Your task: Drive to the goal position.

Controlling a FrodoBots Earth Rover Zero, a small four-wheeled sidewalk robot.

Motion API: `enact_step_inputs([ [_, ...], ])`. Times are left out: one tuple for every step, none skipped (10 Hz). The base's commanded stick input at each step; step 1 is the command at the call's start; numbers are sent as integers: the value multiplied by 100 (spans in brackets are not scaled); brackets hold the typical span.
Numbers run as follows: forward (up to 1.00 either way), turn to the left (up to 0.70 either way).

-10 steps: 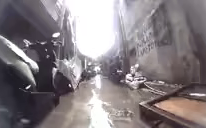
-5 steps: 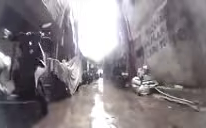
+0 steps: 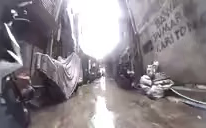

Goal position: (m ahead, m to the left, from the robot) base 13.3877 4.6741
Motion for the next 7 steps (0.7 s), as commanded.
enact_step_inputs([
  [99, 0],
  [99, 0],
  [99, 0],
  [99, 0],
  [99, 0],
  [99, 0],
  [99, 0],
])
